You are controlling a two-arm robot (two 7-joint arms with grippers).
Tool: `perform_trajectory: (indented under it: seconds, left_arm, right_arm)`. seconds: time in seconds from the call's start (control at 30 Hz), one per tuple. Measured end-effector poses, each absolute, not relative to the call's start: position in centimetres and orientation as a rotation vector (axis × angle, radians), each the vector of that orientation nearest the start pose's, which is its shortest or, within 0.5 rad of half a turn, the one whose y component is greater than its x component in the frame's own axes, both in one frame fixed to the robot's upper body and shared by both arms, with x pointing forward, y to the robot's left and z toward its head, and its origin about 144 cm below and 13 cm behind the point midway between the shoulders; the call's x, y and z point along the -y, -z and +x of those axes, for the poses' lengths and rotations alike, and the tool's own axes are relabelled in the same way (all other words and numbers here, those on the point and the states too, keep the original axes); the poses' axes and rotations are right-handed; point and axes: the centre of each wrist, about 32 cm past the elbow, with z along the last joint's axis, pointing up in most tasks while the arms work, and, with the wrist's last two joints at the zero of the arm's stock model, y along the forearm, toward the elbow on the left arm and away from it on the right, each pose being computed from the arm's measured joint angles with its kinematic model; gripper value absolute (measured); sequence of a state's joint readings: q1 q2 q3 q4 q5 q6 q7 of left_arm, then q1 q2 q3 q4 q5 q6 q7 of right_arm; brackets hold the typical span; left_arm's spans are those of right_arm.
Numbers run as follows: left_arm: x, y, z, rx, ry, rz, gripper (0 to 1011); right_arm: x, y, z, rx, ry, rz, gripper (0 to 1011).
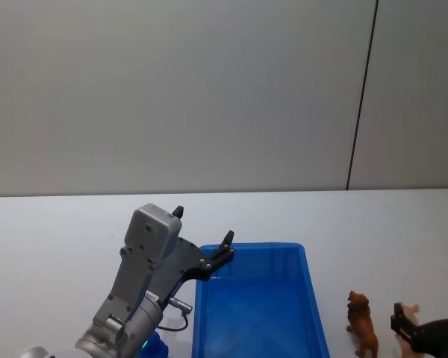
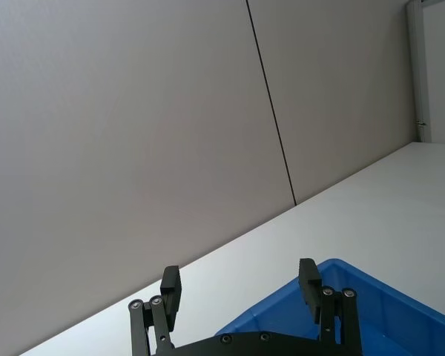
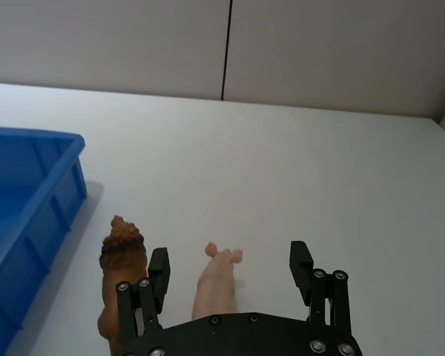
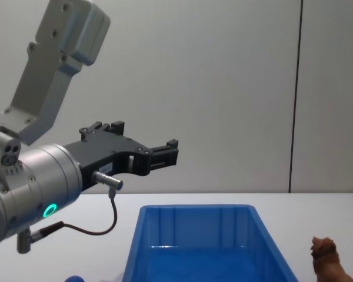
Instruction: Pick up the two dolls from the table and place them into the box.
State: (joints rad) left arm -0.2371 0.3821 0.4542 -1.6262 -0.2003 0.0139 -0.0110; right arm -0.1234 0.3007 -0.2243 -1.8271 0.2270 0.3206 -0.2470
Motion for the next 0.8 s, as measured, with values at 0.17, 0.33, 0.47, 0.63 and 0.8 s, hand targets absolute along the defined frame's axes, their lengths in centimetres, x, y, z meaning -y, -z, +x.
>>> perform_trajectory:
  seconds: [0.17, 0.33, 0.47, 0.63, 0.8]
  left_arm:
    - [-19.8, -120.4, 49.2, 0.268, -1.124, 0.061, 1001]
    - [-19.8, -120.4, 49.2, 0.268, -1.124, 0.061, 1001]
    - [-19.8, -120.4, 49.2, 0.268, -1.124, 0.061, 1001]
    - [-19.8, -120.4, 49.2, 0.268, -1.124, 0.061, 1001]
    - [-19.8, -120.4, 49.2, 0.268, -1.124, 0.061, 1001]
  right_arm:
    - [22.4, -116.5, 41.1, -0.125, 1.541, -0.295, 1000]
    - [22.3, -115.8, 41.0, -0.140, 1.547, -0.317, 1000]
    - [22.3, -115.1, 41.1, -0.151, 1.548, -0.331, 1000]
    - [22.2, -114.4, 41.2, -0.161, 1.543, -0.339, 1000]
    - [22.2, -113.8, 41.4, -0.171, 1.535, -0.344, 960]
